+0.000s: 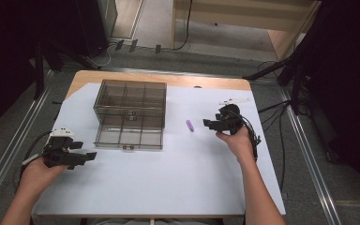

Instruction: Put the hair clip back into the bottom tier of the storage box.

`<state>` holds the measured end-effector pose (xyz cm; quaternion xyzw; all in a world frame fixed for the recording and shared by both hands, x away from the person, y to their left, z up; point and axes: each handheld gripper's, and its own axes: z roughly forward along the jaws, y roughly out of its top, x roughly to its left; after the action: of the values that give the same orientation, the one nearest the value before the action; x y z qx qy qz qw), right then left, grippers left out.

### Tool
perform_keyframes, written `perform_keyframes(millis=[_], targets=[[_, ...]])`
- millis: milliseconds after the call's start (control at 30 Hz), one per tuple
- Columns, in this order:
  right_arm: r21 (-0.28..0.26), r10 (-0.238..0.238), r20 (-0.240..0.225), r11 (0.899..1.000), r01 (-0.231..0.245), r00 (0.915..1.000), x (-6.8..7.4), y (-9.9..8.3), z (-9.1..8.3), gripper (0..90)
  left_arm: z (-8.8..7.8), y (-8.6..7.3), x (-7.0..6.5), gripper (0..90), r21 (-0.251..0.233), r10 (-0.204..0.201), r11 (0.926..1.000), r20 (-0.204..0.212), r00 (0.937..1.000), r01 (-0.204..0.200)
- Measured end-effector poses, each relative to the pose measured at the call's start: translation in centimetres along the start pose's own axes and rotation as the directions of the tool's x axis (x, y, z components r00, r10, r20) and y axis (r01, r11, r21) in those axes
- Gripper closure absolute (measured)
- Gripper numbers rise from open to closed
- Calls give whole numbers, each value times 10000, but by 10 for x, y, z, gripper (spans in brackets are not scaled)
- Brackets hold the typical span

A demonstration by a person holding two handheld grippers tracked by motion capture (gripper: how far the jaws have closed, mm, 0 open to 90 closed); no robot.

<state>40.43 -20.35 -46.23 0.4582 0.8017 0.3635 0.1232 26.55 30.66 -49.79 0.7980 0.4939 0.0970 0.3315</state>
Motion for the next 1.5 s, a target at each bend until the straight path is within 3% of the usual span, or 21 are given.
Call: perform_keyframes(millis=[167,333,533,733,833,900,1033,1500], targets=[[209,7,454,9998,-16,9990,-2,0,-1,446,0,0,0,248,-2,2,10000,-18,10000,-2],[362,-71,429,9993,56,9991,0,0,1,469,0,0,0,248,-7,-12,10000,-5,10000,12],[263,95,141,9996,-99,9999,1,2,2,488,0,-1,1,248,32,-18,10000,-29,10000,18],[768,613,-185,9953,-597,9980,0,7,2,488,0,0,0,248,54,40,10000,-21,10000,-40],[881,561,-171,9946,-544,9983,1,8,2,498,0,-1,0,248,56,15,10000,-45,10000,-14],[1043,241,-5,9943,-239,9997,2,9,2,527,0,-1,0,248,59,-1,10000,-55,10000,1],[1276,248,-151,9916,-226,9996,4,9,1,567,1,-1,0,248,84,19,10000,-21,10000,-18],[1450,-206,-190,9892,231,9996,15,15,3,545,1,-1,-1,248,57,18,10000,-17,10000,-18]])
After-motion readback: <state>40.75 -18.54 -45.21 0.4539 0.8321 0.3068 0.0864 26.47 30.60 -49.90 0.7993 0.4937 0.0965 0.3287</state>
